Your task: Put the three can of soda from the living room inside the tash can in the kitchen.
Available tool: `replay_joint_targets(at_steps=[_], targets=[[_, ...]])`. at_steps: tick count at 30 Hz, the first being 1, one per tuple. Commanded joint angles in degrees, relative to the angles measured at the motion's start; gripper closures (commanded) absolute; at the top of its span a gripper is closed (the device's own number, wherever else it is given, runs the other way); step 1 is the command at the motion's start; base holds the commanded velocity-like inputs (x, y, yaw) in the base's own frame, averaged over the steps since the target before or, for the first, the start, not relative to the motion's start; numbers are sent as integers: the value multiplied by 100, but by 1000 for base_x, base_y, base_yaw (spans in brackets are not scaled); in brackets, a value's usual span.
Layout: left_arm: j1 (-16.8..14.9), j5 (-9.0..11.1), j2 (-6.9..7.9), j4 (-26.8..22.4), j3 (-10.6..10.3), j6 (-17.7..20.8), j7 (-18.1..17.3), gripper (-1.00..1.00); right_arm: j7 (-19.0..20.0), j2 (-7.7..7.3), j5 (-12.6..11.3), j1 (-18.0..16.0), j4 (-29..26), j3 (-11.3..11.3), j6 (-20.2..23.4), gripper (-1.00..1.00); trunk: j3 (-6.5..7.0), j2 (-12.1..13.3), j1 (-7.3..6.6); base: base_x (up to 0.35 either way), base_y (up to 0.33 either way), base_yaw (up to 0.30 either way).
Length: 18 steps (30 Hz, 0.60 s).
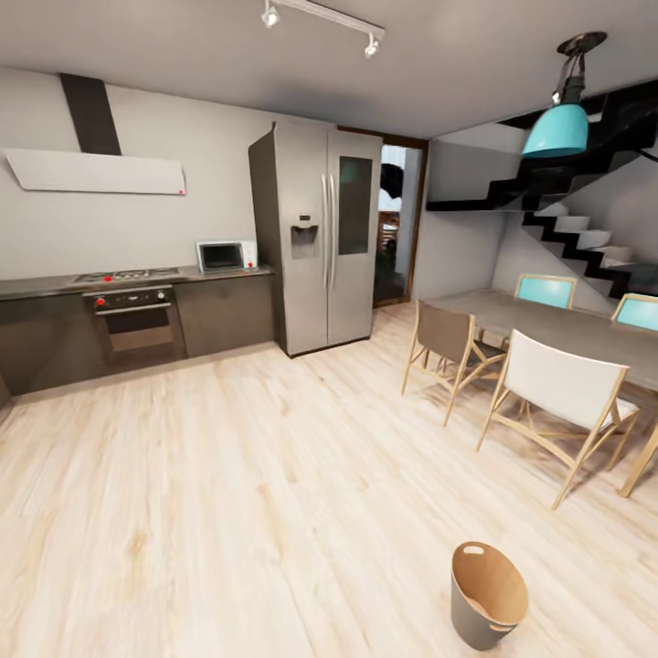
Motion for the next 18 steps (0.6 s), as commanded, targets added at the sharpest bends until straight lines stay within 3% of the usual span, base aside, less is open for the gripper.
replay_joint_targets(at_steps=[1,18], targets=[[0,-2,-1,0,0,0,0,-100,0,0,0,0,0,0,0,-100,0,0,0,301,11,-31],[0,-9,-2,-2,0,-34,0,-100,0,7,5,0,0,12,0,-100,0,0,0,315,-38,-138]])
